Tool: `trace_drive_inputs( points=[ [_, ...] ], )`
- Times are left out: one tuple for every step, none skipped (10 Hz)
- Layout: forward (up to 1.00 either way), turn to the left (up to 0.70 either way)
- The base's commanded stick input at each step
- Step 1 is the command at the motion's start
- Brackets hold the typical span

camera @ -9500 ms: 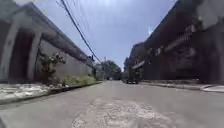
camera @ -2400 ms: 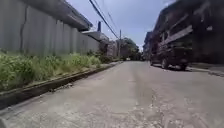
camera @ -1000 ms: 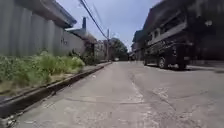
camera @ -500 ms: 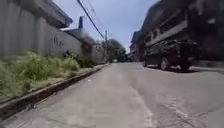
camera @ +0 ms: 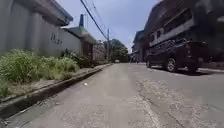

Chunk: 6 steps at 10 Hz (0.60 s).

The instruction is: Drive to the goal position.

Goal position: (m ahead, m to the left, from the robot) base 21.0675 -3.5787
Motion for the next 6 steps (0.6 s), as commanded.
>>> trace_drive_inputs(
  points=[
    [1.00, 0.01],
    [1.00, 0.01],
    [1.00, 0.01],
    [1.00, 0.01],
    [1.00, 0.01],
    [1.00, -0.03]
  ],
)
